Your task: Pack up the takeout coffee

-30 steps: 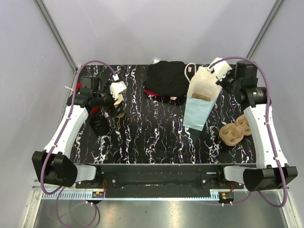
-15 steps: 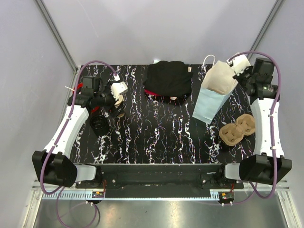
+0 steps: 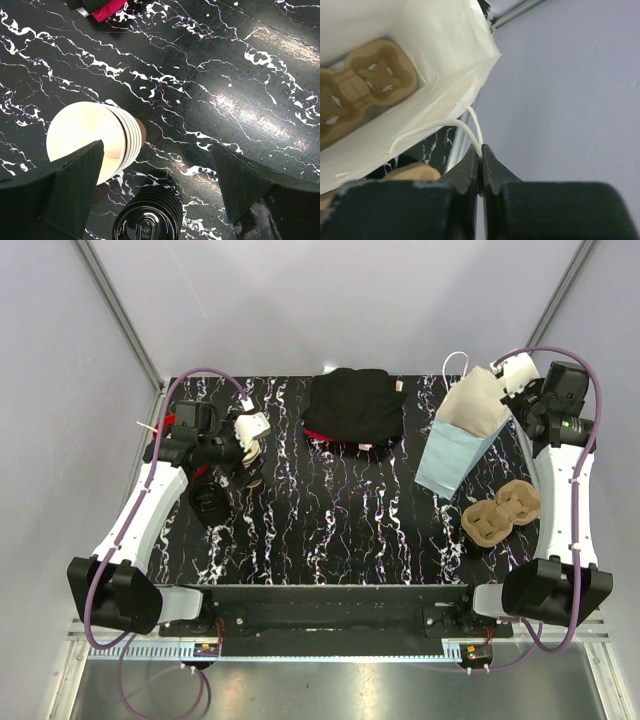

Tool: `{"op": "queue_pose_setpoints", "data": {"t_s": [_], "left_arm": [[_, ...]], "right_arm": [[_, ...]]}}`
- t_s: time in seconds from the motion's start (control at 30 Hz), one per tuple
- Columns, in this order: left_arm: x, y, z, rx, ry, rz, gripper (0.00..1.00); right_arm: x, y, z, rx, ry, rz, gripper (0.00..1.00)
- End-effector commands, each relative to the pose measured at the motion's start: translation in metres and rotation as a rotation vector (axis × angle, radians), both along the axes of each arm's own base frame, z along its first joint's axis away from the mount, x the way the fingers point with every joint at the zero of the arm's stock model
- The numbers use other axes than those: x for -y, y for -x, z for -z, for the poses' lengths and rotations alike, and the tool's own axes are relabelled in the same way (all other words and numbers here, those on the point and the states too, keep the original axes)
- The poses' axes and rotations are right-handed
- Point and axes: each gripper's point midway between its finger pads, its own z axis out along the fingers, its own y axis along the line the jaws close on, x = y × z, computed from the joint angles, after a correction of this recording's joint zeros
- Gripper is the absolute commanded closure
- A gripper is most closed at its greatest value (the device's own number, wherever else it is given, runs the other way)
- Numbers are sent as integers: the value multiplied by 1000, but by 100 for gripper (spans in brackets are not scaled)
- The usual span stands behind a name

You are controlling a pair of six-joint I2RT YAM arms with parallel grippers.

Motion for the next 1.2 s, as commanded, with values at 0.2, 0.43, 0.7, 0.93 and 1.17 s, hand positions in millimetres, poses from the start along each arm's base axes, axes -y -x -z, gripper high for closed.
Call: {"op": "queue_pose_setpoints", "data": {"t_s": [0.2,0.43,0.7,0.93,1.17], "left_arm": [[3,-6,-2,20,3,-15,5],[4,-8,-11,51,14,-36,1],[0,-14,-15,73,12,-83,1],[-11,-28,-5,75,-34,-161,1],[-28,-49,1,86,-86,-278,1]], "right_arm": [[-59,32,-52,87,-182,-202,25],[-99,56,-84,117,-322,-327,0],[-178,90,-95,74,-476,-538,0],[-238,115,-89,-22,-591,-714,0],[-270,116,-55,-144,-620,-777,0]]}}
